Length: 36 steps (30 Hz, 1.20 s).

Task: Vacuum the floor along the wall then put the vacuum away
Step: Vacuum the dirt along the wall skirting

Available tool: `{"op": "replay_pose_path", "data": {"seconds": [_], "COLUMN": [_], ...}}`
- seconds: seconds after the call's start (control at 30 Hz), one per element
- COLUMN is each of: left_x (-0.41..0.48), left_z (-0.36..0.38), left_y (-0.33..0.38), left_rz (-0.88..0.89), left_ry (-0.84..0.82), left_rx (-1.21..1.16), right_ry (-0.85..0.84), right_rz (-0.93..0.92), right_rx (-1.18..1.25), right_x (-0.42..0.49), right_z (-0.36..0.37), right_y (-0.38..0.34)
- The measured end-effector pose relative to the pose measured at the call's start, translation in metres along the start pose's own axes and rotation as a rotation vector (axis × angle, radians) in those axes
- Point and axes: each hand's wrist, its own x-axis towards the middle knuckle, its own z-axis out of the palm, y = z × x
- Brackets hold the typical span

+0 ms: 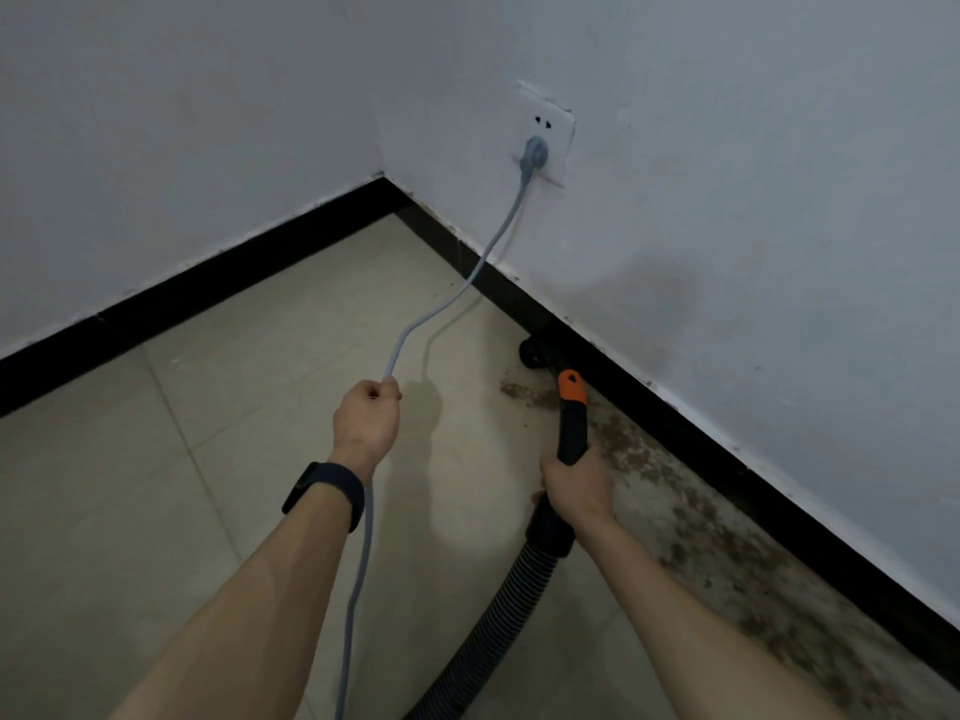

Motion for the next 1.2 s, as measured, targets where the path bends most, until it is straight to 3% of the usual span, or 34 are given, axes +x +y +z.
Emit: {"op": "replay_pose_path", "data": {"seconds": [0.87,1.2], "left_x": [-0.01,-0.011], "left_z": [-0.019,0.006], "left_y": [-0.062,-0.068], "left_rz": [0.057,0.027], "left_ry": [-0.004,-0.049], "left_rx": [0.339,0.405], "right_ry": [-0.166,-0.275], "right_rz": [0.02,0.019], "right_rx": [-0.071,-0.267], "right_x": [-0.041,-0.071], "right_z": [-0.019,-0.04], "right_y": [0.023,0.031]}}
